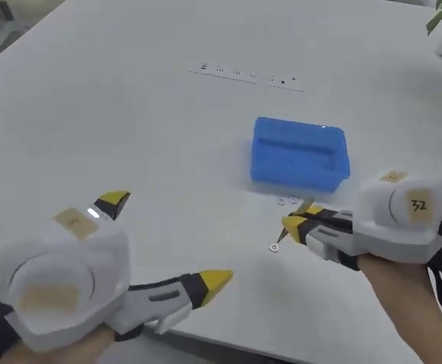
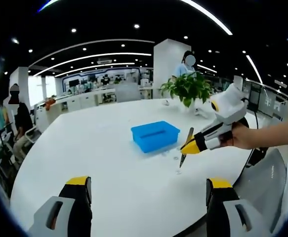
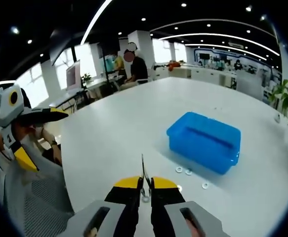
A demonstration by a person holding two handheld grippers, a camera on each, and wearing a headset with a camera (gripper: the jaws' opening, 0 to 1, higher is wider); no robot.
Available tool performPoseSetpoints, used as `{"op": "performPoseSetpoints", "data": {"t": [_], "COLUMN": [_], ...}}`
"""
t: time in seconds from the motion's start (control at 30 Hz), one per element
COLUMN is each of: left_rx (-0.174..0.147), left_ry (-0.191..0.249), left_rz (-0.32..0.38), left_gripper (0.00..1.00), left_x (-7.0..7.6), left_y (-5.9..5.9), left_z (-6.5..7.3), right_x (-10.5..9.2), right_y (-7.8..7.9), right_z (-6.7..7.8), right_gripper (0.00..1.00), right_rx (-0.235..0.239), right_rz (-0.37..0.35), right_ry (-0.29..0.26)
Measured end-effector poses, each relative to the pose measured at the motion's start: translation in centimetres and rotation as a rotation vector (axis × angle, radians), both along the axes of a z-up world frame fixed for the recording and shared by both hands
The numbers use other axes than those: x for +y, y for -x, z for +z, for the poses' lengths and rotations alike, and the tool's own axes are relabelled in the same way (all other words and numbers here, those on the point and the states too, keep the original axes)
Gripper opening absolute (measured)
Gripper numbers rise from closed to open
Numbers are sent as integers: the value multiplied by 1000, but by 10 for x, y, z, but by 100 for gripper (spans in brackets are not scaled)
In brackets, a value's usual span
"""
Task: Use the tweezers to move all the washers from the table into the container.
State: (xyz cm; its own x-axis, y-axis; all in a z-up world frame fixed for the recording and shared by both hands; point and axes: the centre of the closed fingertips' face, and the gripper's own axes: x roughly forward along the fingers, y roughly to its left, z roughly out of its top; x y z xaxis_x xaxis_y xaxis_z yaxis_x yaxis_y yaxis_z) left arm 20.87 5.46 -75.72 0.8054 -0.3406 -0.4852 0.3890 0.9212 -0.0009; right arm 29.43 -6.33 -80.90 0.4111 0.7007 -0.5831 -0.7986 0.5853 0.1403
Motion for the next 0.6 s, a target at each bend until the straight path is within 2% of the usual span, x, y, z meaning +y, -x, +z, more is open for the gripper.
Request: {"op": "performPoseSetpoints", "data": {"t": [0.07,0.27,0.37,0.5,0.6], "left_rx": [6,-5,14,-3,-2], "left_ry": [-20,-53,-81,-68,-58], "left_rz": [-10,-21,-32,-34,-25], "left_gripper": [99,99,99,99,99], "left_x": [1,1,0,-1,0], "left_y": [2,0,-1,-3,-5], "left_z": [-5,-11,-15,-14,-16], "right_x": [0,-1,-1,-1,0], "right_y": [-1,-1,-2,-2,-1], "right_z": [-4,-12,-13,-13,-14], "right_gripper": [4,4,4,4,4], "right_rx": [15,39,40,39,38], "right_rz": [-7,-23,-23,-24,-19], "right_ry": [-3,-7,-3,-1,3]}}
